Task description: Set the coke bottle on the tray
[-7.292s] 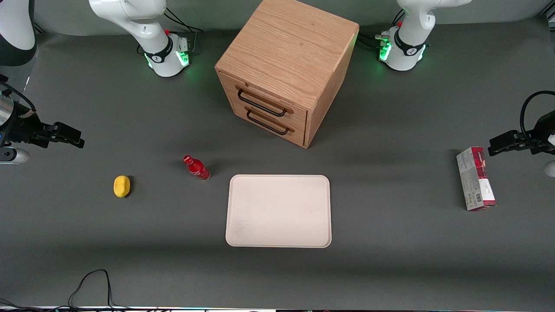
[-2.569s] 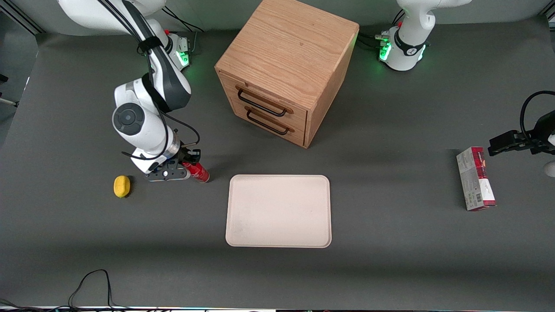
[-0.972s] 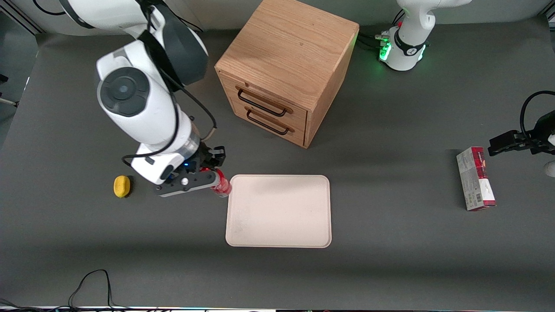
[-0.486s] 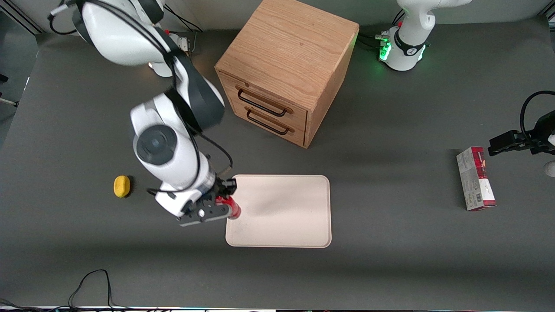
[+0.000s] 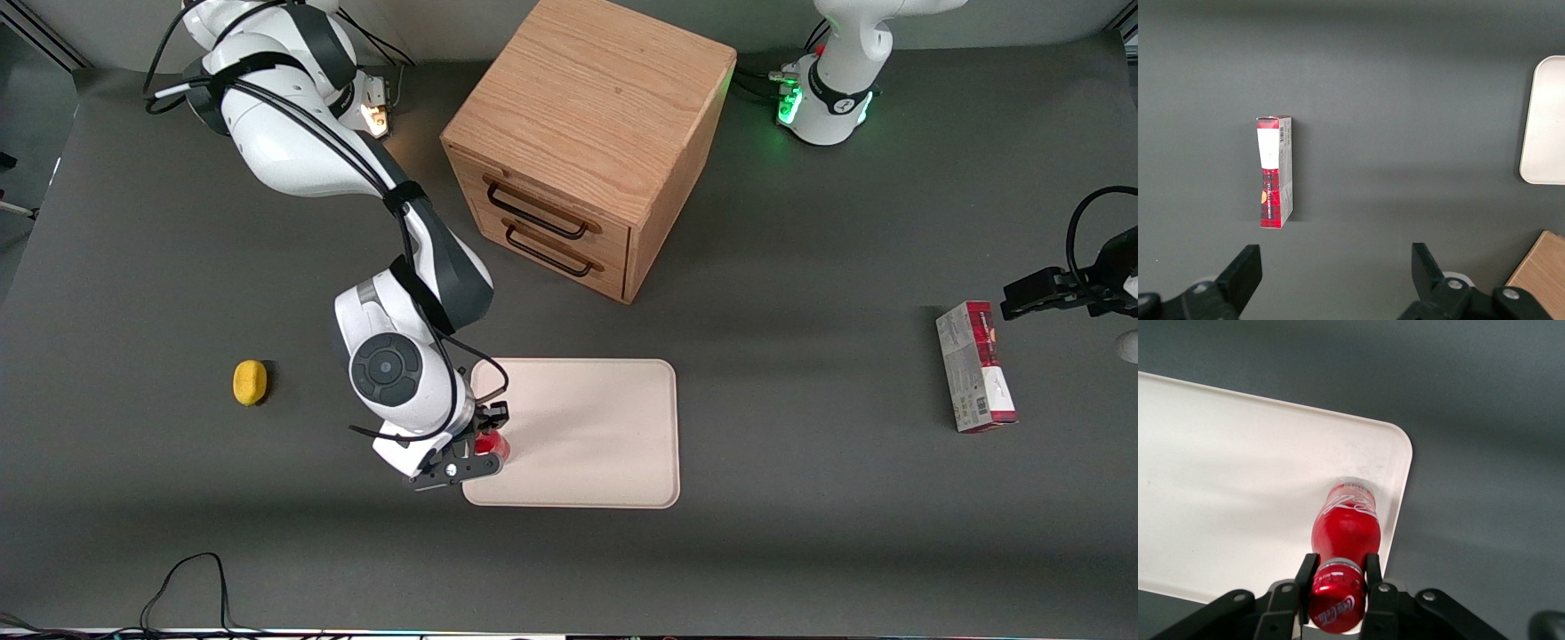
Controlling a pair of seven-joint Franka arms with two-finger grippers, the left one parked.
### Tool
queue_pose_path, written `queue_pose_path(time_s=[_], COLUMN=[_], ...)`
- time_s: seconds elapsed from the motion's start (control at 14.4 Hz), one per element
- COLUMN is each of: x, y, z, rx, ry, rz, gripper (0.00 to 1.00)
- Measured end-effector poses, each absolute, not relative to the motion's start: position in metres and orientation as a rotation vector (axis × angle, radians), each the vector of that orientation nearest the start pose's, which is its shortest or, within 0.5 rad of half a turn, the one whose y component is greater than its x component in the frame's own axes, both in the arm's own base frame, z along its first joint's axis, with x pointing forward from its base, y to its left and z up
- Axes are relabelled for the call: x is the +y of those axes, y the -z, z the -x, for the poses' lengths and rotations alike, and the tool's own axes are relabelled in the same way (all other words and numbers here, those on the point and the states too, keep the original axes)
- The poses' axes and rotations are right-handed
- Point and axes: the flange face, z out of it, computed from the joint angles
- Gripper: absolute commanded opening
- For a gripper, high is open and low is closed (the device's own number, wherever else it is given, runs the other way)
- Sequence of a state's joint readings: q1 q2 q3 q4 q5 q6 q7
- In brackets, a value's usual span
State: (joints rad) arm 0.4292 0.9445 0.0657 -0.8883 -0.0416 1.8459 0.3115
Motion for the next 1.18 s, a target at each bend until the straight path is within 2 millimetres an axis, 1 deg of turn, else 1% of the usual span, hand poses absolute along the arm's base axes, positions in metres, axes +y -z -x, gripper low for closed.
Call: queue_pose_path(time_s=[0.07,0.14,0.21,0.35,0.42,0.69,0.76,0.83,0.9,0.97,1.18], x=[0.352,0.352,0.352,0.352,0.353,0.353,0.353,0.352,0.351,0.350,0.343], y=[-0.324,-0.323,-0.321,-0.318,-0.316,-0.320,-0.325,-0.335,-0.351,-0.374,-0.459], z=[-0.703,-0.703,-0.703,-0.704,-0.704,-0.705,-0.706,-0.708,-0.708,-0.704,-0.684], rx=[-0.260,-0.260,-0.261,-0.261,-0.261,-0.260,-0.258,-0.255,-0.253,-0.255,-0.261], ry=[0.009,0.007,0.009,0.013,0.016,0.031,0.044,0.067,0.088,0.092,0.112], rz=[3.114,3.115,3.114,3.113,3.112,3.108,3.106,3.104,3.100,3.101,3.100], gripper=[0.01,0.06,0.27,0.83,1.00,1.00,1.00,1.00,1.00,1.00,1.00])
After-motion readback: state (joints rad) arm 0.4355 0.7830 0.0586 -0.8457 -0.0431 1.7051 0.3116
